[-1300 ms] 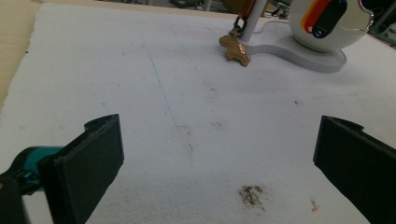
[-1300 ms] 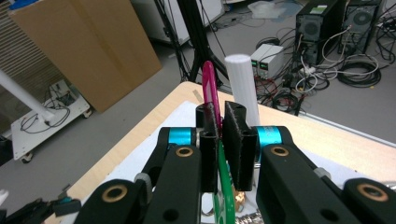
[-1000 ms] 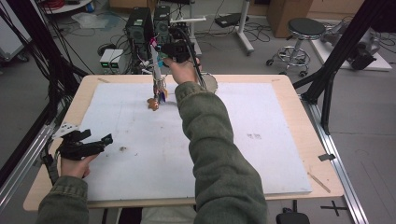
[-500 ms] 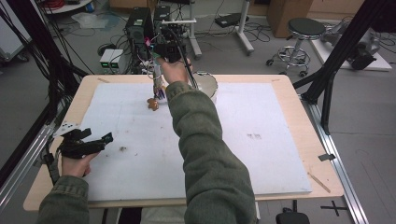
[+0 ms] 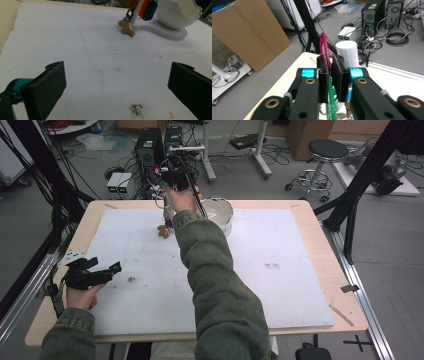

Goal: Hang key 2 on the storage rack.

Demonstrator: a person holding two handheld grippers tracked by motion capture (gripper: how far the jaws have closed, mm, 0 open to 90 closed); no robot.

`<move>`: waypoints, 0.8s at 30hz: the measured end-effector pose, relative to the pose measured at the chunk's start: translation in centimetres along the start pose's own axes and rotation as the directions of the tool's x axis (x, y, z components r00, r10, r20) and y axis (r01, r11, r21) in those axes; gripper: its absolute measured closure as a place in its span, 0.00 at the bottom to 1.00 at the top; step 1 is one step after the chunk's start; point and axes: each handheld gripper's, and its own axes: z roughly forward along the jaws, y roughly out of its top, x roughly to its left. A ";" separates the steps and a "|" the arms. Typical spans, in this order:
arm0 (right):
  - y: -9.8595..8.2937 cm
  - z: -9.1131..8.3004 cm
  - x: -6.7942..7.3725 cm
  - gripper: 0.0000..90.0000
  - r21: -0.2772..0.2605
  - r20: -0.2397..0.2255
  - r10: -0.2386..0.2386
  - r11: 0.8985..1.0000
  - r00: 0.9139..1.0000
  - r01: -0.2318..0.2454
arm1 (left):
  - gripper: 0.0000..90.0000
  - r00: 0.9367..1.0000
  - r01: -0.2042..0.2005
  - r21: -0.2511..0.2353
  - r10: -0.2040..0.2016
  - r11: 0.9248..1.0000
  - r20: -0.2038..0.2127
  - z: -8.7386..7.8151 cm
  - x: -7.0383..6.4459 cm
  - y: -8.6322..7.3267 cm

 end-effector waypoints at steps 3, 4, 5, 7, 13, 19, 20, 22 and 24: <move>0.2 -0.6 0.1 0.73 -0.024 -0.003 0.003 1.000 1.000 -0.003 | 0.02 1.000 0.003 -0.001 -0.003 1.000 -0.004 0.0 0.1 0.0; 0.3 -0.9 0.1 0.69 -0.026 -0.001 -0.009 1.000 1.000 0.009 | 0.02 1.000 0.004 -0.003 -0.004 1.000 -0.004 0.0 0.1 0.0; 0.4 -1.2 0.1 0.64 -0.028 -0.001 -0.015 0.999 1.000 0.015 | 0.02 1.000 0.003 -0.002 -0.003 1.000 -0.005 0.0 0.0 0.0; 0.5 -1.7 0.0 0.57 -0.036 -0.008 -0.028 0.999 1.000 0.027 | 0.02 1.000 -0.001 0.001 0.001 1.000 -0.003 0.0 0.0 0.0; 0.4 -2.6 -0.6 0.30 -0.005 -0.004 -0.054 0.999 0.999 0.054 | 0.02 1.000 0.000 0.000 0.000 1.000 -0.008 0.0 0.0 0.0; 0.3 -3.2 -0.7 0.11 0.028 0.001 -0.082 0.996 0.997 0.082 | 0.02 1.000 -0.002 0.001 0.002 1.000 -0.007 0.0 0.0 0.0; 0.3 -3.4 -0.8 0.10 0.027 -0.005 -0.086 0.996 0.996 0.087 | 0.02 1.000 -0.006 0.002 0.006 1.000 -0.008 0.0 0.0 0.0; 0.1 -3.5 -0.9 0.01 0.043 -0.007 -0.097 0.994 0.995 0.098 | 0.02 1.000 -0.002 -0.002 0.002 1.000 -0.008 0.0 0.0 0.0; -0.2 -3.7 -1.1 0.01 0.053 -0.012 -0.105 0.993 0.994 0.106 | 0.02 1.000 -0.004 0.000 0.004 1.000 -0.009 0.0 0.0 0.0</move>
